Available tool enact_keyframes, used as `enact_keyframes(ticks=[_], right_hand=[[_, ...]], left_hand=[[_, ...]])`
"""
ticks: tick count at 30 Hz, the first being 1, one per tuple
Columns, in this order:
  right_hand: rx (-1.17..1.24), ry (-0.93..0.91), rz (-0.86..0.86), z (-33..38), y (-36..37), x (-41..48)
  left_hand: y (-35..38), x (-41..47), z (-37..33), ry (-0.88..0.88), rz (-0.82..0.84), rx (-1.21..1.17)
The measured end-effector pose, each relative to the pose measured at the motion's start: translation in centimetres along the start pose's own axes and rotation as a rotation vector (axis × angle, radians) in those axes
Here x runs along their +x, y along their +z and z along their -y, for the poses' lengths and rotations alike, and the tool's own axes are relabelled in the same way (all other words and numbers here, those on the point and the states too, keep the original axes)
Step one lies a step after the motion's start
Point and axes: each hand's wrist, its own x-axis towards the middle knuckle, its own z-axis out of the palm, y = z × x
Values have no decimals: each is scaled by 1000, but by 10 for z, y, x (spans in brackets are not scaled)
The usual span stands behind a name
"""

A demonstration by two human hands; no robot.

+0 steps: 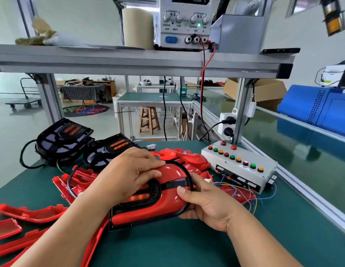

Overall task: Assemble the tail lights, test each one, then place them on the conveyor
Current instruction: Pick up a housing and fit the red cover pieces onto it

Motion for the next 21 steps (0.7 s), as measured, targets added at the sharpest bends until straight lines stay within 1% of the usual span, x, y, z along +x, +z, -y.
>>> enact_keyframes(ticks=[4,7,11,21], right_hand=[[-4,-17,27,0,0,-1],[12,-22,32,0,-1,0],[-3,-18,35,0,-1,0],[9,6,45,-2,-1,0]], left_hand=[[-2,1,-5,99,-12,49],[-4,3,-7,139,-20,71],[-9,0,1,103,-28,28],[2,3,-3,38,45,-12]])
